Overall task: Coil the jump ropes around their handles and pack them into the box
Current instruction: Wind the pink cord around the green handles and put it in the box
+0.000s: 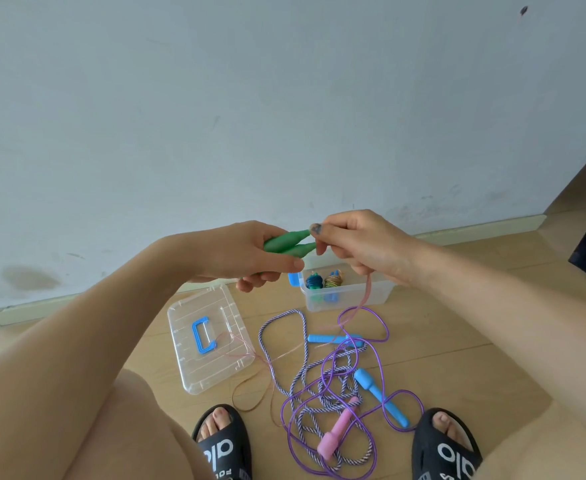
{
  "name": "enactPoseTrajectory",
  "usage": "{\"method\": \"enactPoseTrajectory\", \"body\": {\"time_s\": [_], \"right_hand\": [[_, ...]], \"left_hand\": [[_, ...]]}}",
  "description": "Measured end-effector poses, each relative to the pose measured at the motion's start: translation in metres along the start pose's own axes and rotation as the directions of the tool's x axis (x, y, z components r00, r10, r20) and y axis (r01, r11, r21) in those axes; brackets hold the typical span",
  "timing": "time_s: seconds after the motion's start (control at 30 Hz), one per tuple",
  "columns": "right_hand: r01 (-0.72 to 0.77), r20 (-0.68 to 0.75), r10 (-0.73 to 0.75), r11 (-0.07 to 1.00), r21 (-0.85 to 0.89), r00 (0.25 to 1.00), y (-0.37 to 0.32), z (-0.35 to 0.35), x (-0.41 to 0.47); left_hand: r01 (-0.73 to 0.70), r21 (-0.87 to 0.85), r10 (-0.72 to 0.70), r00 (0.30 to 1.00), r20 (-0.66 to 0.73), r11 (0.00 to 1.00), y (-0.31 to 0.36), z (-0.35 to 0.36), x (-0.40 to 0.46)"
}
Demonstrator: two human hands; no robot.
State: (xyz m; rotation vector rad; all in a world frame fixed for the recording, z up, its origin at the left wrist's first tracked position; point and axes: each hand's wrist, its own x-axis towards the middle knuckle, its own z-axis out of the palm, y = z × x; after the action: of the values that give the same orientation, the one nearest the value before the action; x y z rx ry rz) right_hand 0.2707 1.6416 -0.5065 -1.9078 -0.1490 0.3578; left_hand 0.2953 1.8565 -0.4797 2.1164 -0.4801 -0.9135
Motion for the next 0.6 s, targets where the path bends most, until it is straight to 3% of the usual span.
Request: {"method": "enactPoseTrajectory", "body": {"time_s": [0.17,0.33,0.4,0.5,0.57,0.6], "right_hand": [[0.059,-0.046,-0.062,0.996,-0.06,0.997,0.0,-0.002,0.001],[0.183,-0.201,-0.282,0.896,-0.405,0.938,0.001,-0.003,-0.001],[0.214,-0.191,-0.385,0.789,-0.576,0.903,0.002,0.0,-0.002],[0.138,-0.118,-0.476,0.468,-0.873,0.871,0.007,0.013,0.002],[0.102,-0.042,-0.443,0.297,-0.949,0.895,0.005,0.026,0.001],[0.106,-0.01,-0.395,0.271,-0.957,0.919,0.005,0.032,0.0]], "left_hand": [[-0.005,0.011,0.006,0.995,-0.099,1.0,0.0,-0.005,0.003],[-0.036,-0.058,0.025,0.982,-0.188,0.998,-0.006,-0.012,0.005],[-0.032,-0.09,0.014,0.981,-0.195,0.995,-0.007,-0.013,0.006],[-0.018,-0.181,-0.022,0.976,-0.217,0.983,-0.008,-0.007,0.013],[0.004,-0.263,-0.073,0.965,-0.252,0.965,-0.009,-0.002,0.019],[0.013,-0.301,-0.099,0.957,-0.273,0.953,-0.01,-0.002,0.021]]}}
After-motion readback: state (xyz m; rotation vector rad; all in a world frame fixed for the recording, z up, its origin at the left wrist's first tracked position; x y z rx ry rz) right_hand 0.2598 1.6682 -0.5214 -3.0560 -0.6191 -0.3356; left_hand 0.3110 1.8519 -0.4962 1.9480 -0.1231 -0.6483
